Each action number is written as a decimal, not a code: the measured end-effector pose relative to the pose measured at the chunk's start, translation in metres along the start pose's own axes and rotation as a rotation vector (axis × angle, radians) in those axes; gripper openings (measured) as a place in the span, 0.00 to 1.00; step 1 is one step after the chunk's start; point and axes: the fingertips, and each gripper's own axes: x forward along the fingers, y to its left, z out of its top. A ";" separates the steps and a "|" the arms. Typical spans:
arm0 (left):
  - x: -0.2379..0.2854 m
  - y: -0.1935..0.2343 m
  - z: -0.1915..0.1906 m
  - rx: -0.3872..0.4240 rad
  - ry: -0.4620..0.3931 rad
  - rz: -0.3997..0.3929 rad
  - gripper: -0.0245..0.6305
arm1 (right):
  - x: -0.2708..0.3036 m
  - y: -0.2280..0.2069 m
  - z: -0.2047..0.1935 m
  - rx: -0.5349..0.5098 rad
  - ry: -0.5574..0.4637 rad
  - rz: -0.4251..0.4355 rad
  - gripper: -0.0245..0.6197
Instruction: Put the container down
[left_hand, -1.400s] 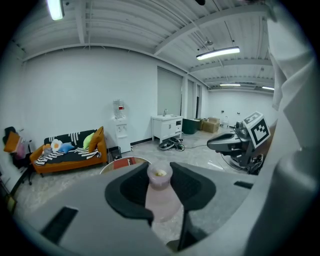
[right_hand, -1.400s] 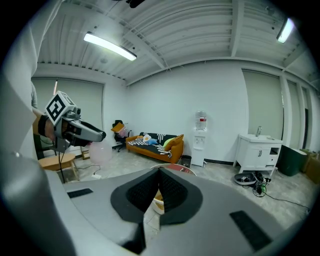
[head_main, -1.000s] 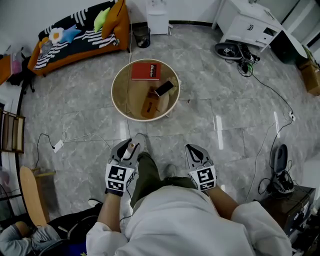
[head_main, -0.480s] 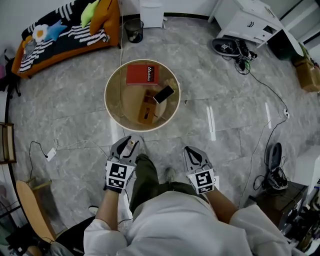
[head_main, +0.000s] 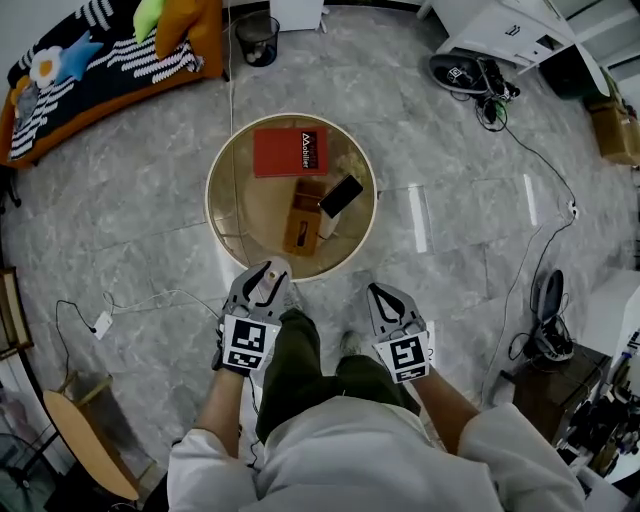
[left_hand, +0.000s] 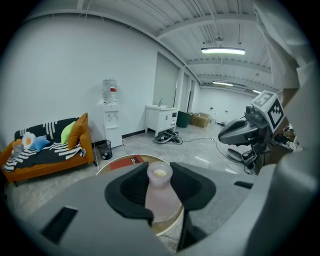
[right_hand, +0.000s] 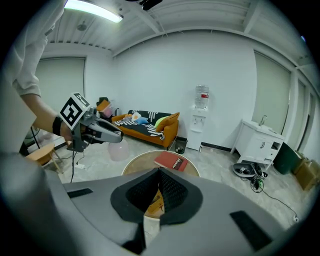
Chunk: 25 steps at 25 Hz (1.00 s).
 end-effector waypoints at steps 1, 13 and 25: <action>0.008 0.009 -0.002 -0.001 0.003 -0.009 0.25 | 0.011 0.000 0.002 0.001 0.007 -0.004 0.07; 0.101 0.090 -0.043 0.035 0.030 -0.063 0.25 | 0.130 0.012 0.010 0.035 0.020 -0.016 0.07; 0.192 0.118 -0.100 0.060 0.062 -0.093 0.25 | 0.223 0.006 -0.039 0.089 0.067 0.056 0.07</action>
